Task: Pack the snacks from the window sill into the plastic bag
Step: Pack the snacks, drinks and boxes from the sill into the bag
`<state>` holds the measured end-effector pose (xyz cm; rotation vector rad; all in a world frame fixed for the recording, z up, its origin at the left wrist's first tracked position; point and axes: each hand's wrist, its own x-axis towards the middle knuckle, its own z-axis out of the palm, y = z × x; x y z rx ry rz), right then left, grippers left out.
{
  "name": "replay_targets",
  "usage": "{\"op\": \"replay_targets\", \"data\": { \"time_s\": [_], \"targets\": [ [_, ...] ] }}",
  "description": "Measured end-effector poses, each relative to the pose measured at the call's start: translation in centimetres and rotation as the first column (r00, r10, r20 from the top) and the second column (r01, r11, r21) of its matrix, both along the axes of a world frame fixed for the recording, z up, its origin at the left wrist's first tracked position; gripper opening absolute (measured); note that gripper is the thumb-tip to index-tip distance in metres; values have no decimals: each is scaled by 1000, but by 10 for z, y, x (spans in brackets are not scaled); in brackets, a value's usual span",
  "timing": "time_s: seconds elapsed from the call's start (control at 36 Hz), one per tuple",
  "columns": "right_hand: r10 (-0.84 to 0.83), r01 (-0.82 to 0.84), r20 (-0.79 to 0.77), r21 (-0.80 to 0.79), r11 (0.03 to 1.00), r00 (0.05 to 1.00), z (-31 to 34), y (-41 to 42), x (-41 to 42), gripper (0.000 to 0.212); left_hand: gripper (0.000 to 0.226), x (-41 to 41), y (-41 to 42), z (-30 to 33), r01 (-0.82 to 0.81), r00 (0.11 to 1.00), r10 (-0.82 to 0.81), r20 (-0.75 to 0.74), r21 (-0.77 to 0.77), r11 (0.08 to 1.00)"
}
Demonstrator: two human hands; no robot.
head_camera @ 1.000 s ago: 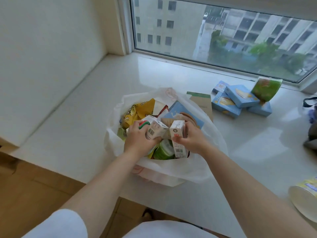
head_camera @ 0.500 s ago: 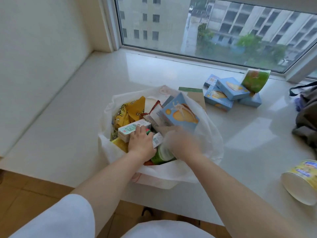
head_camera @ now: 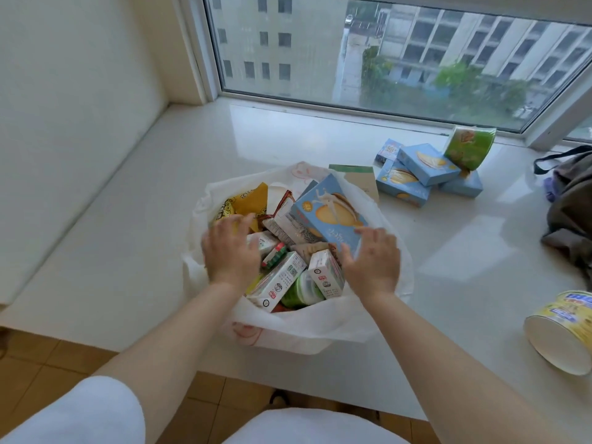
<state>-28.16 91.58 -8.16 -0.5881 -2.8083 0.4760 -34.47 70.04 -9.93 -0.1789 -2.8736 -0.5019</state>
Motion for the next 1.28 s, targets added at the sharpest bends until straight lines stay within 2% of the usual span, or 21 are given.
{"op": "replay_targets", "data": {
  "time_s": [0.06,0.11,0.17,0.22,0.28,0.33,0.36,0.44,0.53,0.58,0.67,0.78,0.86,0.92,1.0,1.06,1.14,1.19,1.28],
  "targets": [
    [-157,150,121,64,987,980,1,9,2,57,51,-7,-23,-1,-239,958,246,146,-67,969],
    [-285,285,324,50,957,902,1,15,3,64,62,-8,-41,-2,-427,825,435,360,-107,898],
    [-328,390,459,-44,920,826,-4,19,5,52,68,-6,-49,-5,-497,690,461,558,-98,862],
    [-308,439,477,-191,878,823,-7,23,6,34,55,-3,-49,-8,-471,652,425,628,-104,876],
    [-347,495,417,-330,803,840,-2,32,4,31,40,-5,-51,-5,-437,681,429,594,-141,889],
    [-421,540,339,-484,689,841,12,39,-7,34,35,-12,-57,3,-467,717,450,532,-112,877],
    [-436,516,281,-541,664,855,21,42,-13,34,35,-15,-60,10,-505,734,452,507,-39,862],
    [-432,387,82,-613,689,898,51,43,-28,33,41,-22,-60,37,-573,795,424,433,309,759],
    [-516,386,-31,-625,678,856,58,52,-28,33,39,-16,-55,52,-538,840,453,298,562,628],
    [-545,438,5,-600,669,838,51,61,-24,36,38,-14,-56,48,-565,819,488,301,569,597],
    [-560,501,82,-565,656,825,45,68,-25,40,39,-17,-61,40,-624,781,495,380,473,622],
    [-482,490,166,-528,694,860,49,65,-37,41,39,-23,-56,40,-588,805,456,380,405,700],
    [-421,504,276,-455,735,864,50,61,-47,43,64,-34,-56,44,-578,807,479,345,299,759],
    [-389,463,253,-415,784,886,51,57,-55,46,78,-45,-52,49,-488,865,445,234,177,855],
    [-322,344,134,-211,915,937,52,49,-69,54,74,-66,-38,56,-268,958,269,97,-26,963],
    [-262,271,123,-59,961,957,55,45,-80,58,67,-81,-22,63,-153,985,158,73,-76,985],
    [-146,138,193,54,989,970,55,43,-97,54,62,-104,8,70,-16,997,26,76,-132,991],
    [-99,91,213,48,995,972,54,46,-109,48,60,-118,29,72,60,994,-45,97,-158,986],
    [-100,117,179,-88,989,979,48,55,-126,40,57,-139,60,74,148,982,-126,142,-157,976]
  ]
}}
